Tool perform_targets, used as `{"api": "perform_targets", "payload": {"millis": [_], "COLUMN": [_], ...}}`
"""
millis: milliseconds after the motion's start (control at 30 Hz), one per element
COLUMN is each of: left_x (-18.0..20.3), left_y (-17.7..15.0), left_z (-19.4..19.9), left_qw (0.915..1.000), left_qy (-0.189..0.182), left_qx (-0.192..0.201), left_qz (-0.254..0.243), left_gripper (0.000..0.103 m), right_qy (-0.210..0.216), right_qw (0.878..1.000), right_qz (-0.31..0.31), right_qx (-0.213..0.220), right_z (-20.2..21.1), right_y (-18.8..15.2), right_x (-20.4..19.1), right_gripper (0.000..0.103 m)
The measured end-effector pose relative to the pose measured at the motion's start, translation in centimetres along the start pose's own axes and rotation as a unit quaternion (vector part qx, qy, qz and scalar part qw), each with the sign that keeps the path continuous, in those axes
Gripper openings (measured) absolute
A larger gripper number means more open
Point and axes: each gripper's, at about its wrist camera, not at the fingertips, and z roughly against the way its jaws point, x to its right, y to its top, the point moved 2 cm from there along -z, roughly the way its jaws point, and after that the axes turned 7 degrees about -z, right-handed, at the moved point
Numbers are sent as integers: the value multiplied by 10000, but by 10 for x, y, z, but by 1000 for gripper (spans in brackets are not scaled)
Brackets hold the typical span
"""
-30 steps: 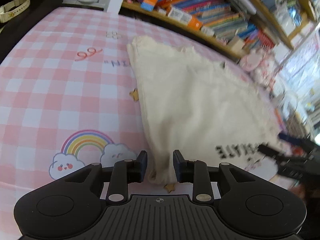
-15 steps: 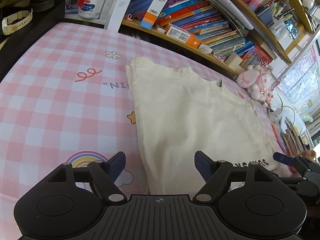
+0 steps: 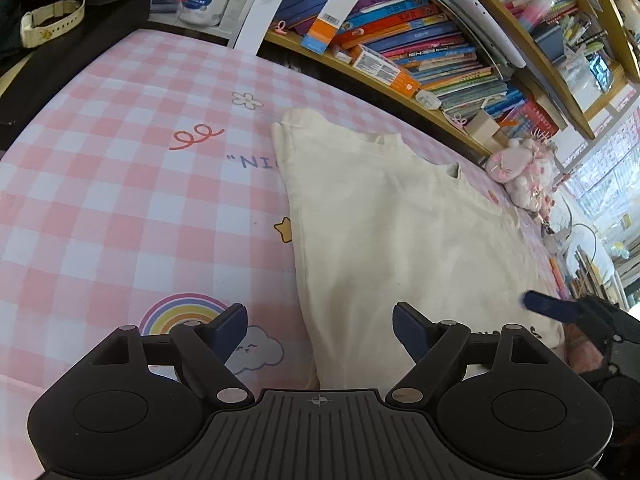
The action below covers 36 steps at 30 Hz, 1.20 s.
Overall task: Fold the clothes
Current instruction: 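Grasp the shirt side edge with the left tool and fold it over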
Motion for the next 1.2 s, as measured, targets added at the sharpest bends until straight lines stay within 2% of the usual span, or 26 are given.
{"api": "perform_targets", "payload": {"millis": [67,167,233,500,667,767,900,933,1067,1200], "left_x": [-4,-13,-20,-46,-46,-45,-49,-50,-53,-54], "left_y": [-1,-3,-4,-15,-19,-20,-21,-21,-22,-23], "left_z": [1,4,6,14,7,0,-9,-11,-22,-34], "left_qw": [9999,9992,9980,9892,9871,9840,9722,9685,9505,9279], "left_qy": [-25,-33,-23,-253,-547,-811,-1224,-1322,-1758,-2230], "left_qx": [28,114,185,331,185,57,-65,-88,-171,-246], "left_qz": [120,394,609,1403,1491,1588,1993,2110,2555,2977], "left_gripper": [87,88,88,89,89,89,89,89,90,92], "right_qy": [444,942,1087,1306,1345,1320,1226,1206,1145,1126], "right_qw": [9986,9923,9881,9805,9745,9726,9762,9772,9808,9854], "right_qz": [248,753,1028,1310,1576,1687,1560,1546,1487,1242], "right_qx": [-147,-292,-370,-667,-858,-904,-873,-817,-523,-290], "right_z": [-10,-23,-29,-46,-54,-62,-71,-68,-51,-32], "right_y": [6,12,13,6,-3,-6,-6,-5,3,12], "right_x": [-17,-48,-64,-89,-100,-106,-106,-105,-103,-93], "right_gripper": [83,69,59,47,43,36,16,7,5,5]}}
